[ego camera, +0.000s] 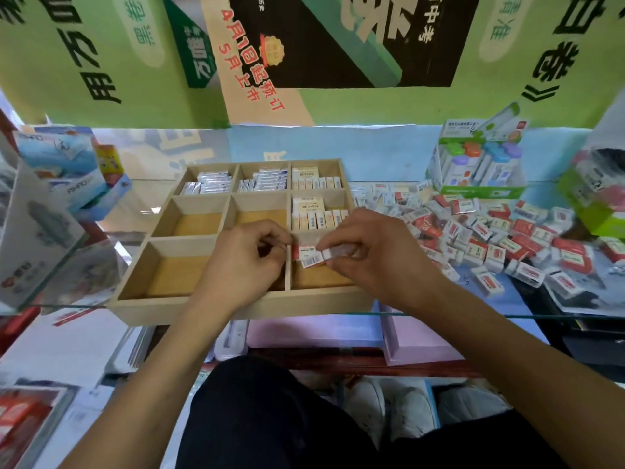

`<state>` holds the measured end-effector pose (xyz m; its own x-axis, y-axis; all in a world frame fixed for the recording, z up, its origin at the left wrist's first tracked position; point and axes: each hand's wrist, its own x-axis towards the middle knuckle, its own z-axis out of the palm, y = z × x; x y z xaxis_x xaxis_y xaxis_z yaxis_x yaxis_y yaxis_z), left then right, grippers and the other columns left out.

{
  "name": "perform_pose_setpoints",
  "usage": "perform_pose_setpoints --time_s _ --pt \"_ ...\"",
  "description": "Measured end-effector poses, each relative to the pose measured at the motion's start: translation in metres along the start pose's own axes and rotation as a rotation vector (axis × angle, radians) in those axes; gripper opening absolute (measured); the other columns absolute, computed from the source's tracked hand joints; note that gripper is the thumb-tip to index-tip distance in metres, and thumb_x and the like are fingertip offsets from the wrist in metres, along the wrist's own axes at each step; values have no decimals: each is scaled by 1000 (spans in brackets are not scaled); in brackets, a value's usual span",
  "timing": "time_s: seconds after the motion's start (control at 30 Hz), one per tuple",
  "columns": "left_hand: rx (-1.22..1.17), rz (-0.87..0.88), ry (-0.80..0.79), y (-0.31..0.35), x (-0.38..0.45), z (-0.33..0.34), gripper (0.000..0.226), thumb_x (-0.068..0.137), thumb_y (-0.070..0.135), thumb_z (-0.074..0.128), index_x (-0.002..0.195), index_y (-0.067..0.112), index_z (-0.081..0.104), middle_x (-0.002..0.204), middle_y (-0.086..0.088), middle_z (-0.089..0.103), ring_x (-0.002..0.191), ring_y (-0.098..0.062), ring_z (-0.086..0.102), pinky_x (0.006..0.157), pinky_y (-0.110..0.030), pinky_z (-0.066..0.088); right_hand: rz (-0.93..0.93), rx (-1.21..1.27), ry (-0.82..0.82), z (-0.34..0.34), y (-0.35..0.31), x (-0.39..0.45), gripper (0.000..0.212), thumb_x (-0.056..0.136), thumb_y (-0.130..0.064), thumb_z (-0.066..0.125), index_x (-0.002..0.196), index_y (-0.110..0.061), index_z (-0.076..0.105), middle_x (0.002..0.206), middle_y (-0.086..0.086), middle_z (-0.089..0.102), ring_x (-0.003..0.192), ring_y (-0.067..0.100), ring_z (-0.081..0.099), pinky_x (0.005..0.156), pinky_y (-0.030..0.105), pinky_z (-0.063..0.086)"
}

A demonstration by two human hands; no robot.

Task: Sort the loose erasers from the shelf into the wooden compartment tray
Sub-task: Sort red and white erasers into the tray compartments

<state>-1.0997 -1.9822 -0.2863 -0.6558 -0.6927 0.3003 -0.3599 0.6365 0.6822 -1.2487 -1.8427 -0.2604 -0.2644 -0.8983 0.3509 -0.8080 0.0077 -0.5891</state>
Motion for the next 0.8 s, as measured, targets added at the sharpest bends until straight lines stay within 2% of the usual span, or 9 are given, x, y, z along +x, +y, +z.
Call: perform_pose_setpoints --time_s 0.07,0.13,0.27,0.37,0.43,0.53,0.63,0.8 --pt "-3 -2 8 0 -1 -1 20 83 6 63 87 24 71 86 13 71 81 -1 65 82 -20 51 -21 -138 -116 5 -1 7 24 80 -13 74 102 -22 76 92 -1 63 81 10 57 77 22 44" --pt "8 5 12 1 -3 -1 20 83 7 62 89 24 72 86 13 71 81 -4 66 80 -22 52 4 -235 -242 5 -1 11 27 84 -14 69 109 -23 74 100 -1 68 90 15 61 81 22 44" --pt "31 26 27 2 -3 0 22 82 8 61 90 24 73 85 13 71 78 -7 67 79 -27 54 37 -200 -349 -3 -5 17 18 81 -15 71 98 -17 77 95 0 73 85 12 64 80 26 50" --pt "40 25 32 1 -3 0 22 81 9 60 90 24 73 88 10 73 79 -9 67 80 -29 54 70 -289 -404 3 -4 25 14 80 -20 74 94 -20 76 94 -2 70 83 12 62 80 30 53" --pt "40 24 29 0 -3 1 23 80 9 59 90 24 73 88 10 73 79 -10 67 79 -29 55 83 -330 -407 11 -3 29 11 77 -25 77 87 -22 74 88 -4 66 79 13 60 76 33 54" --pt "38 36 33 0 -4 0 23 80 10 58 89 25 73 87 10 73 80 -9 67 79 -30 55 103 -339 -345 19 -4 35 10 76 -25 77 79 -19 70 77 -7 61 76 13 58 71 28 51" --pt "37 39 26 0 -3 0 23 80 11 58 90 25 74 87 9 73 80 -9 67 79 -31 55 139 -309 -292 23 -6 35 10 76 -23 78 80 -17 70 80 -4 64 79 13 59 72 28 51" --pt "84 68 47 3 -6 0 25 78 23 52 92 25 73 89 8 73 79 -12 66 75 -33 55 135 -244 -260 16 -5 27 15 78 -24 78 90 -16 72 87 -4 66 81 10 61 77 26 52"
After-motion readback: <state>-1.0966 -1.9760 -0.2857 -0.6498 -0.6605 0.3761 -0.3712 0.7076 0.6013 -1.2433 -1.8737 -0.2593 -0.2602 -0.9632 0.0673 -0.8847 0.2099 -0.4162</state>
